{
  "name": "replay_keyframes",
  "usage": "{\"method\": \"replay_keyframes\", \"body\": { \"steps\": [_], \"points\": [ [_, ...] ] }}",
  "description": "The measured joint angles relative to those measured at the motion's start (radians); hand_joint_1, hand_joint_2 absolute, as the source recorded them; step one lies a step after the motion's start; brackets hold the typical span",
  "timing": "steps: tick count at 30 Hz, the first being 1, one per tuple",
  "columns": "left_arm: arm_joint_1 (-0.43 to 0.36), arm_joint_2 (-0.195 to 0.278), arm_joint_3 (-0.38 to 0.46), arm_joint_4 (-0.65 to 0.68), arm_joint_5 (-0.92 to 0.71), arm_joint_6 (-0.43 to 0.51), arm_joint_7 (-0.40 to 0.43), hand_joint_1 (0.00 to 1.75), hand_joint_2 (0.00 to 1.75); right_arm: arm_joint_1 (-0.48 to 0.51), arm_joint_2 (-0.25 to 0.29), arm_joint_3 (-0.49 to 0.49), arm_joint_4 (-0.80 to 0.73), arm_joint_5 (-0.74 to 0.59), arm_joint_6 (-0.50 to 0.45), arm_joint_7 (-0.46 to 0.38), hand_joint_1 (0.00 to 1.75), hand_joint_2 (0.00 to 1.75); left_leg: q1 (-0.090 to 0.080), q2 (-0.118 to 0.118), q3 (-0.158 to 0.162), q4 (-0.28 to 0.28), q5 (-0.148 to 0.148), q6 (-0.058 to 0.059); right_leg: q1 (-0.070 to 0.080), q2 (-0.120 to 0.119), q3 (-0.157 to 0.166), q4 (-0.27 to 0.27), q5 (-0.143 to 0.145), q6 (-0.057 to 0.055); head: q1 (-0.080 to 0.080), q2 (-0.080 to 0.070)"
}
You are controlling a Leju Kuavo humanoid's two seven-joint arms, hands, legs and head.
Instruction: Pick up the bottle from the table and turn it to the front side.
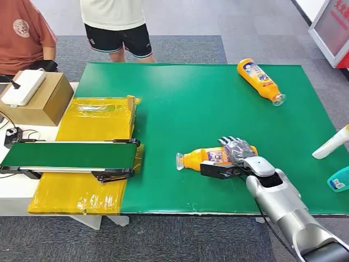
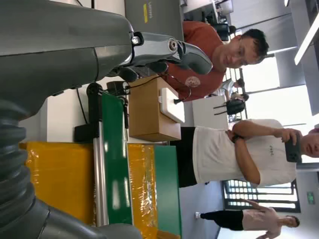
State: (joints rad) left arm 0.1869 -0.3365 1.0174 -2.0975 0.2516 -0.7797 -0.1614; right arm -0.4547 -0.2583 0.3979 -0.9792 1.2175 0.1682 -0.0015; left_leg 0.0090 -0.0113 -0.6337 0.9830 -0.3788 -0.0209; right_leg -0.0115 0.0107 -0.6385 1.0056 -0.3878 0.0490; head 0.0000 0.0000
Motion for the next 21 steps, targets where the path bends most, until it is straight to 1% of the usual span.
{"method": "replay_keyframes", "body": {
  "steps": [7, 16, 19, 21],
  "points": [
    [0.004, -0.004, 0.000, -0.001, 0.001, -0.010, 0.002, 0.00, 1.75, -0.018, 0.006, 0.023, 0.019, -0.011, -0.012, -0.012, 1.75, 1.75, 0.000, 0.000, 0.000, 0.000, 0.000, 0.000, 0.000, 0.000, 0.000, 0.000, 0.000, 0.000, 0.000, 0.000],
    [0.005, -0.005, -0.002, -0.001, 0.000, -0.007, 0.000, 0.00, 1.75, -0.035, 0.012, 0.049, 0.024, -0.063, -0.016, -0.034, 1.75, 1.75, 0.000, 0.000, 0.000, 0.000, 0.000, 0.000, 0.000, 0.000, 0.000, 0.000, 0.000, 0.000, 0.000, 0.000],
    [0.005, -0.004, -0.006, -0.001, 0.000, -0.005, 0.000, 0.00, 1.75, -0.036, 0.013, 0.052, 0.022, -0.128, -0.008, -0.057, 1.75, 1.75, 0.000, 0.000, 0.000, 0.000, 0.000, 0.000, 0.000, 0.000, 0.000, 0.000, 0.000, 0.000, 0.000, 0.000],
    [0.005, -0.001, -0.016, 0.000, -0.002, 0.003, -0.004, 0.00, 1.75, -0.036, 0.016, 0.044, 0.016, -0.238, 0.017, -0.095, 1.75, 1.75, 0.000, 0.000, 0.000, 0.000, 0.000, 0.000, 0.000, 0.000, 0.000, 0.000, 0.000, 0.000, 0.000, 0.000]
  ]
}}
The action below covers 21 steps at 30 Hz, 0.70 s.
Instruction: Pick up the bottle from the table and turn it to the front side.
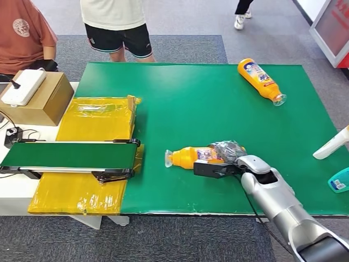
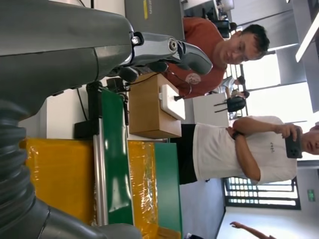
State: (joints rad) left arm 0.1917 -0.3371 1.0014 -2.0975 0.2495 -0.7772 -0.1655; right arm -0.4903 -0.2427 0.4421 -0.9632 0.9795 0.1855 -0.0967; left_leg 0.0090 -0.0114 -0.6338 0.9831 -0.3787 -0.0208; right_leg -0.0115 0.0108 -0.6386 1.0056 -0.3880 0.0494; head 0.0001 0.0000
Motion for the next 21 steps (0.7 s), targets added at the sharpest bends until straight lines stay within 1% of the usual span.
{"method": "replay_keyframes", "body": {
  "steps": [2, 4, 7, 10, 16, 18, 21],
  "points": [
    [0.000, 0.011, -0.021, 0.002, -0.010, 0.025, -0.015, 0.00, 1.75, 0.001, 0.004, -0.016, -0.014, -0.151, 0.032, -0.046, 1.75, 1.75, 0.000, 0.000, 0.000, 0.000, 0.000, 0.000, 0.000, 0.000, 0.000, 0.000, 0.000, 0.000, 0.000, 0.000],
    [0.001, 0.031, -0.058, 0.007, -0.026, 0.078, -0.041, 0.00, 1.75, 0.003, 0.009, -0.033, -0.034, -0.302, 0.056, -0.080, 1.75, 1.75, 0.000, 0.000, 0.000, 0.000, 0.000, 0.000, 0.000, 0.000, 0.000, 0.000, 0.000, 0.000, 0.000, 0.000],
    [0.003, 0.067, -0.132, 0.019, -0.037, 0.164, -0.071, 0.00, 1.75, 0.001, 0.022, -0.048, -0.060, -0.454, 0.070, -0.099, 1.75, 1.75, 0.000, 0.000, 0.000, 0.000, 0.000, 0.000, 0.000, 0.000, 0.000, 0.000, 0.000, 0.000, 0.000, 0.000],
    [0.008, 0.100, -0.201, 0.034, -0.023, 0.226, -0.084, 0.00, 1.75, 0.000, 0.041, -0.060, -0.080, -0.541, 0.069, -0.108, 1.75, 1.75, 0.000, 0.000, 0.000, 0.000, 0.001, -0.001, 0.000, 0.000, 0.000, 0.000, 0.000, 0.000, 0.000, 0.000],
    [0.007, 0.158, -0.317, 0.064, -0.003, 0.310, -0.107, 0.00, 1.75, -0.011, 0.083, -0.075, -0.102, -0.654, 0.066, -0.125, 1.75, 1.75, 0.000, 0.000, 0.000, 0.000, 0.001, 0.000, 0.000, 0.000, 0.000, 0.000, 0.000, 0.000, 0.000, 0.000],
    [-0.010, 0.181, -0.359, 0.084, 0.002, 0.353, -0.119, 0.00, 1.75, -0.023, 0.105, -0.083, -0.103, -0.702, 0.067, -0.139, 1.75, 1.75, 0.000, 0.000, 0.000, 0.000, 0.001, 0.000, 0.000, 0.000, -0.001, 0.000, 0.000, 0.000, 0.000, 0.000],
    [-0.071, 0.221, -0.439, 0.138, 0.020, 0.421, -0.130, 0.00, 1.75, -0.049, 0.154, -0.093, -0.106, -0.776, 0.071, -0.158, 1.75, 1.75, 0.000, 0.000, 0.000, 0.000, 0.002, -0.001, 0.000, 0.000, -0.001, 0.000, 0.001, -0.001, 0.000, 0.000]
  ]
}}
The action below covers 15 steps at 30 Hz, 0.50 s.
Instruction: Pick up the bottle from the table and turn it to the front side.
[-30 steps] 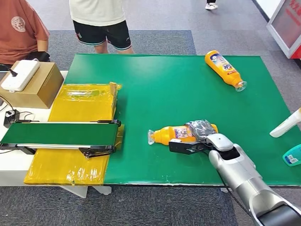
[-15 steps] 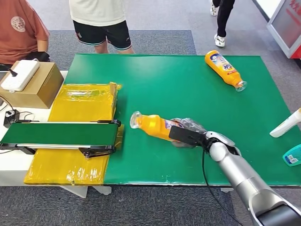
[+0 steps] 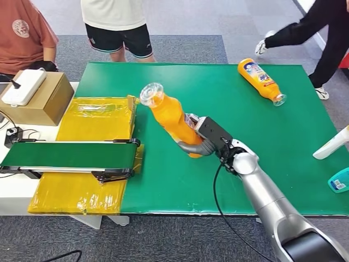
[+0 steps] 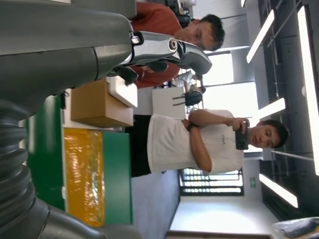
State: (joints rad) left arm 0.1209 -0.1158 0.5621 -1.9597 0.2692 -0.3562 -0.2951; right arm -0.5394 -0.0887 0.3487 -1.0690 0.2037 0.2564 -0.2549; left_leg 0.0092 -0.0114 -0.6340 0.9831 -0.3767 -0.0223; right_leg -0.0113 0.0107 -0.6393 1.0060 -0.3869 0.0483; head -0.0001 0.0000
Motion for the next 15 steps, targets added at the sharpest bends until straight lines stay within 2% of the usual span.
{"method": "replay_keyframes", "body": {
  "steps": [6, 12, 15],
  "points": [
    [-0.106, 0.055, -0.121, 0.108, 0.044, 0.035, -0.011, 0.00, 1.75, -0.033, 0.075, -0.006, 0.000, -0.065, 0.008, -0.036, 1.75, 1.75, 0.000, 0.000, 0.000, 0.000, 0.002, -0.001, 0.001, 0.000, -0.001, 0.000, 0.001, -0.001, 0.000, 0.000],
    [-0.295, 0.092, -0.221, 0.267, 0.089, 0.060, 0.008, 0.00, 1.75, -0.067, 0.149, -0.002, 0.001, -0.119, 0.027, -0.063, 1.75, 1.75, 0.000, 0.000, -0.001, 0.000, 0.003, -0.001, 0.001, 0.000, -0.001, 0.000, 0.003, -0.001, 0.000, 0.000],
    [-0.355, 0.102, -0.263, 0.316, 0.093, 0.063, 0.016, 0.00, 1.75, -0.074, 0.167, 0.000, 0.001, -0.137, 0.031, -0.066, 1.75, 1.75, 0.000, 0.000, -0.001, 0.000, 0.003, -0.001, 0.001, 0.000, -0.001, 0.000, 0.003, -0.001, 0.000, 0.000]
  ]
}}
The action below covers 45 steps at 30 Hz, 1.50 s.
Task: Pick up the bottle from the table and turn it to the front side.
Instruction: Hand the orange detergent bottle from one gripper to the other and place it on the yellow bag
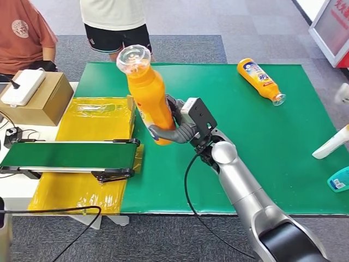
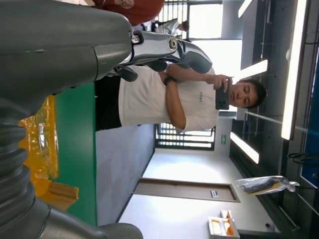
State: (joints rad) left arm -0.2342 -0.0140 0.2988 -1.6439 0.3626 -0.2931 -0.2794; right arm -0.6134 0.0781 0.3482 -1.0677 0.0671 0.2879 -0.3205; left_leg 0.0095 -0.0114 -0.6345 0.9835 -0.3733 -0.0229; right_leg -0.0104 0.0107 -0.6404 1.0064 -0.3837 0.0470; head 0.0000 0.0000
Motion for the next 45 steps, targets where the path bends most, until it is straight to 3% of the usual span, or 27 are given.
{"method": "replay_keyframes", "body": {
  "steps": [8, 12, 16, 21, 33, 45],
  "points": [
    [-0.093, -0.002, -0.217, 0.061, 0.058, -0.030, 0.079, 0.00, 1.75, 0.000, 0.026, 0.002, 0.000, -0.027, 0.010, -0.015, 1.75, 1.75, 0.000, 0.000, -0.001, 0.000, 0.000, 0.001, -0.001, 0.000, 0.000, 0.000, 0.000, 0.001, 0.000, 0.000],
    [-0.103, -0.003, -0.269, 0.070, 0.068, -0.026, 0.083, 0.00, 1.75, 0.000, 0.030, 0.002, 0.001, -0.029, 0.010, -0.018, 1.75, 1.75, 0.000, 0.000, -0.001, 0.000, 0.000, 0.001, -0.001, 0.000, 0.000, 0.000, 0.000, 0.001, 0.000, 0.000],
    [-0.164, -0.012, -0.475, 0.101, 0.134, -0.035, 0.126, 0.00, 1.75, -0.002, 0.048, 0.006, 0.019, -0.026, 0.010, -0.029, 1.75, 1.75, 0.000, 0.000, -0.001, 0.000, 0.000, 0.001, -0.001, 0.000, 0.000, 0.000, 0.000, 0.001, 0.000, 0.000],
    [-0.203, -0.020, -0.579, 0.119, 0.159, -0.046, 0.145, 0.00, 1.75, -0.013, 0.058, 0.012, 0.037, -0.021, 0.010, -0.036, 1.75, 1.75, 0.000, 0.000, -0.001, 0.000, 0.000, 0.001, -0.001, 0.000, 0.000, 0.000, 0.001, 0.001, 0.000, 0.000],
    [-0.248, -0.048, -0.702, 0.158, 0.129, 0.003, 0.150, 0.00, 1.75, -0.028, 0.077, 0.032, 0.065, -0.013, 0.011, -0.040, 1.75, 1.75, 0.000, 0.000, -0.001, 0.000, 0.000, 0.001, -0.001, 0.000, 0.000, 0.000, 0.001, 0.001, 0.000, 0.000],
    [-0.259, -0.087, -0.723, 0.161, -0.087, 0.188, 0.097, 0.00, 1.75, -0.022, 0.080, 0.082, 0.063, 0.007, 0.021, -0.040, 1.75, 1.75, 0.000, 0.000, -0.001, 0.000, 0.000, 0.001, -0.001, 0.000, 0.000, 0.000, 0.001, 0.001, 0.000, 0.000]
  ]
}}
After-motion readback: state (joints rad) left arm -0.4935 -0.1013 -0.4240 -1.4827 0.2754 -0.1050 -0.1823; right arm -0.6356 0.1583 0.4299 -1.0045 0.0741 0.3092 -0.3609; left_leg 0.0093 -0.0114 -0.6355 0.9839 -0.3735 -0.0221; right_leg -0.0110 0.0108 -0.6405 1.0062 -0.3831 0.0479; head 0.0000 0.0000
